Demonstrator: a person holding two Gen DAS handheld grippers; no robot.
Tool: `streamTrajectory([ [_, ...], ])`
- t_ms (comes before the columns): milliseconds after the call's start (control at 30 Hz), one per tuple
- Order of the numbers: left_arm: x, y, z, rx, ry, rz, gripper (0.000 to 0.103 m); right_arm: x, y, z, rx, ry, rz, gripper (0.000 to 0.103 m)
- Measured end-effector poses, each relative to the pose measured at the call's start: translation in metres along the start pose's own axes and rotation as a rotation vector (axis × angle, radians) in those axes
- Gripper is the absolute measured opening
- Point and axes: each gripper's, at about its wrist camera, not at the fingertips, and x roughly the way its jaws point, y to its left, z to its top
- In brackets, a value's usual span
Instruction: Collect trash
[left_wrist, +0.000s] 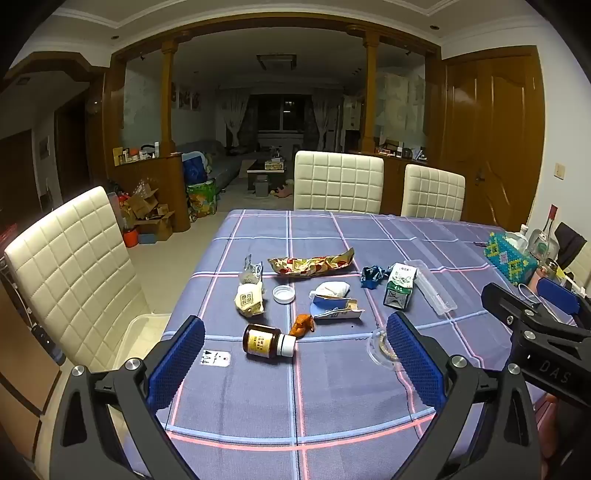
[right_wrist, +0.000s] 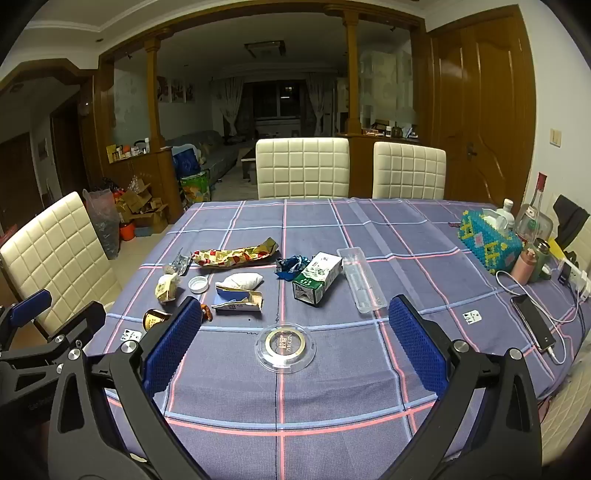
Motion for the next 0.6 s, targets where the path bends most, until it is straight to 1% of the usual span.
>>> streamTrajectory([
  [600, 0.0004, 0.0000, 0.0001, 0.001, 0.008, 0.002, 0.096, -0.0001, -0.0005, -0.0009, 0.000, 0.000, 0.000, 0.100],
])
